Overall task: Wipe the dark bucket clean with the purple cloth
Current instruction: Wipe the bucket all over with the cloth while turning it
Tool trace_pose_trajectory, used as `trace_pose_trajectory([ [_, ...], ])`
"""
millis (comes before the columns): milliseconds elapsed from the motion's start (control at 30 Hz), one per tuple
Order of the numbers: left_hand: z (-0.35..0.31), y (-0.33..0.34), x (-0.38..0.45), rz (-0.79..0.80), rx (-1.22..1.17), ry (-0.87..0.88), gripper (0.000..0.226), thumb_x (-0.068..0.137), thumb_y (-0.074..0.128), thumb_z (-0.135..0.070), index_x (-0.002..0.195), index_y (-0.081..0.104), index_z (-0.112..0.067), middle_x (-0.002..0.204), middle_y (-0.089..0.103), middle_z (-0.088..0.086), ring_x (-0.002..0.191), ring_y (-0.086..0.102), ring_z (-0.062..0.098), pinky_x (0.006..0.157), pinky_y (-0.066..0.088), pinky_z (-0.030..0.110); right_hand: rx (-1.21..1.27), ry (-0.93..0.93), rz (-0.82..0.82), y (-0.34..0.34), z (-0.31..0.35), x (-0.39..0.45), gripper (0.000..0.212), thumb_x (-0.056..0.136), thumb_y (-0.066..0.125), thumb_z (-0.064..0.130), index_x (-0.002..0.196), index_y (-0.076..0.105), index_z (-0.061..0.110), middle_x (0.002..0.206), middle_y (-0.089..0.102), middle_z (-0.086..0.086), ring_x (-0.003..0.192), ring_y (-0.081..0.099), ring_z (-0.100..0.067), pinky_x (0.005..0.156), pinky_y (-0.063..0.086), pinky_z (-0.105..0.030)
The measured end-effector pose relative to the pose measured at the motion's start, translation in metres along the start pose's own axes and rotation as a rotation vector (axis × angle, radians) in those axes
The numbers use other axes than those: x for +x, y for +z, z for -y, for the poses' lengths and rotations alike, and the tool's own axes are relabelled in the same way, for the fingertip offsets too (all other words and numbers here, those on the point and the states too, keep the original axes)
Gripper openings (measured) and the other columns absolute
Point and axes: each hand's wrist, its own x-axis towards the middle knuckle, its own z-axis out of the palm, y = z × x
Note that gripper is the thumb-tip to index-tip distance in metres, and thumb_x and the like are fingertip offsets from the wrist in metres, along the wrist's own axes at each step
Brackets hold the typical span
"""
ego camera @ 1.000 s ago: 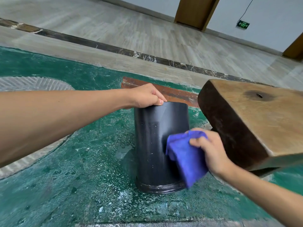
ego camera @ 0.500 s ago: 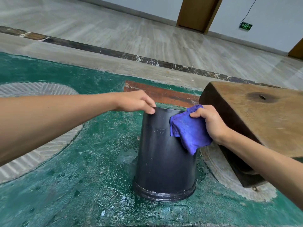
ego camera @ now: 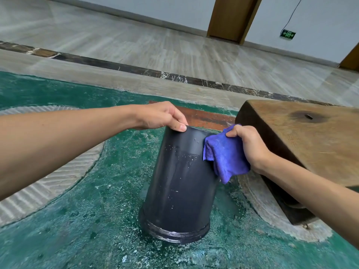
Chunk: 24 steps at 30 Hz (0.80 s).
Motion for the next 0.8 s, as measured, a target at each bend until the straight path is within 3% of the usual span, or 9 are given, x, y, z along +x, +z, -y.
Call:
trace_pose_trajectory([
  [133, 0.007, -0.001, 0.000, -0.090, -0.057, -0.035, 0.010, 0.089, 0.067, -0.010, 0.087, 0.076, -0.014, 0.086, 0.072, -0.007, 0.082, 0.062, -0.002, 0.087, 0.042, 0.018, 0.096, -0.036, -0.179, -0.003, 0.009, -0.001, 0.021, 0.056, 0.065, 0.039, 0.067, 0.069, 0.021, 0.071, 0.061, -0.002, 0.072, 0.054, -0.019, 0.069, 0.038, -0.034],
  [233, 0.012, -0.001, 0.008, -0.202, -0.079, -0.075, 0.011, 0.087, 0.071, -0.016, 0.085, 0.078, -0.025, 0.088, 0.075, -0.017, 0.088, 0.063, -0.006, 0.089, 0.040, 0.017, 0.074, -0.111, -0.358, -0.009, 0.012, 0.002, 0.016, 0.061, 0.064, 0.044, 0.060, 0.070, 0.028, 0.062, 0.061, 0.014, 0.062, 0.053, -0.007, 0.057, 0.040, -0.021],
  [367, 0.014, 0.002, 0.020, -0.218, -0.153, -0.087, 0.013, 0.088, 0.070, -0.018, 0.096, 0.078, -0.025, 0.095, 0.075, -0.021, 0.094, 0.064, -0.011, 0.085, 0.040, 0.007, -0.060, -0.138, -0.515, -0.011, 0.005, 0.007, 0.019, 0.072, 0.058, 0.049, 0.067, 0.067, 0.034, 0.065, 0.063, 0.021, 0.065, 0.054, -0.001, 0.074, 0.047, -0.034],
  [433, 0.014, 0.007, 0.026, -0.211, -0.199, -0.080, 0.019, 0.088, 0.069, -0.017, 0.106, 0.076, -0.018, 0.107, 0.075, -0.015, 0.101, 0.064, -0.008, 0.089, 0.040, 0.005, -0.148, -0.164, -0.479, -0.007, -0.001, 0.008, 0.024, 0.075, 0.056, 0.052, 0.081, 0.069, 0.032, 0.080, 0.070, 0.019, 0.081, 0.063, -0.003, 0.091, 0.052, -0.040],
  [533, 0.013, 0.015, 0.035, -0.220, -0.244, -0.066, 0.025, 0.089, 0.068, -0.016, 0.113, 0.074, -0.011, 0.116, 0.073, -0.003, 0.110, 0.064, 0.004, 0.099, 0.040, 0.013, -0.204, -0.203, -0.279, 0.010, -0.006, 0.005, 0.034, 0.082, 0.056, 0.050, 0.106, 0.073, 0.033, 0.107, 0.076, 0.018, 0.107, 0.068, -0.003, 0.106, 0.050, -0.039],
  [633, 0.013, 0.020, 0.042, -0.237, -0.312, -0.064, 0.022, 0.088, 0.068, -0.011, 0.109, 0.075, -0.011, 0.107, 0.076, -0.001, 0.103, 0.067, 0.008, 0.097, 0.046, 0.015, -0.219, -0.238, -0.177, 0.030, -0.009, 0.001, 0.047, 0.087, 0.056, 0.050, 0.129, 0.069, 0.033, 0.125, 0.069, 0.026, 0.120, 0.058, 0.011, 0.111, 0.042, -0.024],
  [733, 0.017, 0.022, 0.044, -0.250, -0.394, -0.067, 0.017, 0.087, 0.068, -0.008, 0.102, 0.076, -0.012, 0.103, 0.077, 0.001, 0.097, 0.067, 0.009, 0.090, 0.049, 0.012, -0.280, -0.306, -0.126, 0.042, -0.009, -0.005, 0.045, 0.095, 0.056, 0.042, 0.140, 0.061, 0.035, 0.140, 0.059, 0.027, 0.131, 0.046, 0.017, 0.109, 0.033, -0.008],
  [800, 0.019, 0.022, 0.044, -0.266, -0.417, -0.065, 0.018, 0.087, 0.068, -0.006, 0.101, 0.076, -0.011, 0.106, 0.076, 0.002, 0.101, 0.067, 0.010, 0.094, 0.047, 0.013, -0.325, -0.364, -0.082, 0.048, -0.012, -0.012, 0.047, 0.098, 0.056, 0.035, 0.145, 0.056, 0.033, 0.153, 0.049, 0.021, 0.142, 0.036, 0.011, 0.115, 0.028, -0.011],
])
